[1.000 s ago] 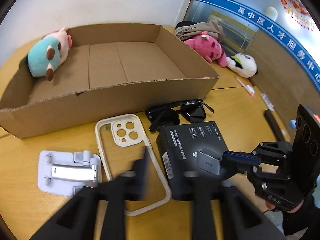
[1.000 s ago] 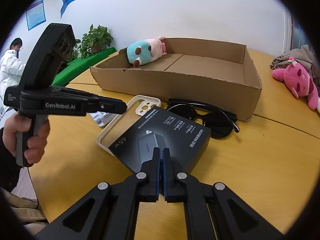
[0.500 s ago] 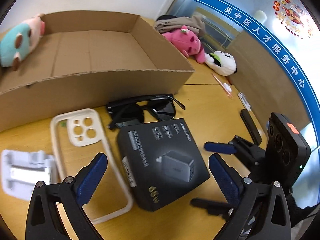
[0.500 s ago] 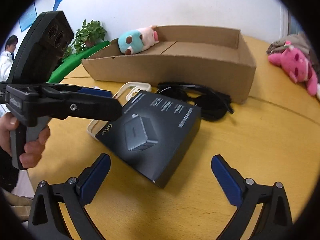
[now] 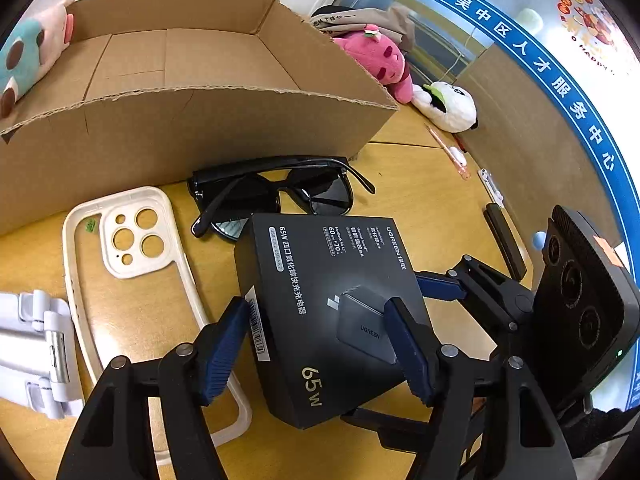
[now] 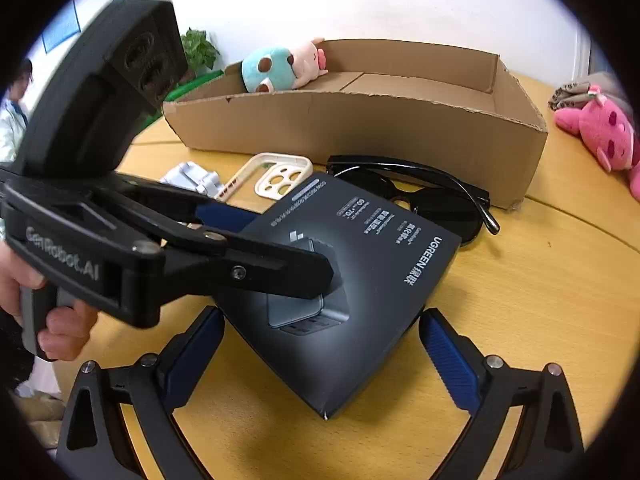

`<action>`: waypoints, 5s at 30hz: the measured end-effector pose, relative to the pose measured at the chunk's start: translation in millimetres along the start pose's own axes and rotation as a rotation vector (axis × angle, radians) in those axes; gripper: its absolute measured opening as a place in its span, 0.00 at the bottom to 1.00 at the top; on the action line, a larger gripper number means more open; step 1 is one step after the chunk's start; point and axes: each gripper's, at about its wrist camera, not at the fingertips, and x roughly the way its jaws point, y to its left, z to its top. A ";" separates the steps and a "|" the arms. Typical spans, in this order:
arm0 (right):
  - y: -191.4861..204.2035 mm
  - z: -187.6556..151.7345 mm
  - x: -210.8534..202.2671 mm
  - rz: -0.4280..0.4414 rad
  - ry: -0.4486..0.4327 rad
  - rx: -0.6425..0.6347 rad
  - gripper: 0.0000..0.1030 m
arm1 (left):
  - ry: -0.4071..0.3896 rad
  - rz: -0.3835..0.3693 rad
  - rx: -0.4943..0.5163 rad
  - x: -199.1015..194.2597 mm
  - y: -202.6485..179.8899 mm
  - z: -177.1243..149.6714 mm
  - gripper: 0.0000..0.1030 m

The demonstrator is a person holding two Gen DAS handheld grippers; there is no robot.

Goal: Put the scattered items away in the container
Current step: 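Lift the charger box with the left gripper toward the cardboard box, then lower the black charger box into the box and open the left gripper, then move the left gripper to the clear phone case and close on its rim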

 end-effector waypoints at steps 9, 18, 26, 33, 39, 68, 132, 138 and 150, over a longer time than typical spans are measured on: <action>17.8 -1.9 -21.0 -0.042 -0.056 -0.030 0.95 | -0.086 0.029 0.078 -34.3 -18.7 -9.2 0.66; 41.5 49.7 -52.3 -0.057 -0.172 -0.118 0.95 | -0.262 0.064 0.093 -106.3 -16.1 17.4 0.60; 63.5 117.8 -64.8 -0.085 -0.257 -0.233 0.95 | -0.405 0.123 0.125 -157.9 -3.5 56.1 0.59; 73.6 165.3 -61.4 -0.061 -0.306 -0.274 0.94 | -0.475 0.114 0.084 -184.2 23.7 84.4 0.59; 75.1 202.6 -56.6 -0.042 -0.324 -0.293 0.94 | -0.514 0.137 0.083 -202.6 34.6 116.3 0.59; 15.6 365.6 -21.7 -0.022 -0.358 -0.350 0.94 | -0.588 0.135 0.057 -213.7 89.7 272.3 0.59; 29.0 184.5 -31.3 -0.190 -0.311 -0.129 0.82 | -0.563 0.587 -0.052 -194.5 39.5 77.2 1.00; 33.9 162.0 -44.5 -0.109 -0.279 -0.086 0.05 | -0.560 0.488 -0.063 -204.7 29.8 56.4 0.12; 53.8 148.8 -48.2 -0.188 -0.282 -0.091 0.94 | -0.580 0.575 -0.062 -206.8 16.4 30.9 1.00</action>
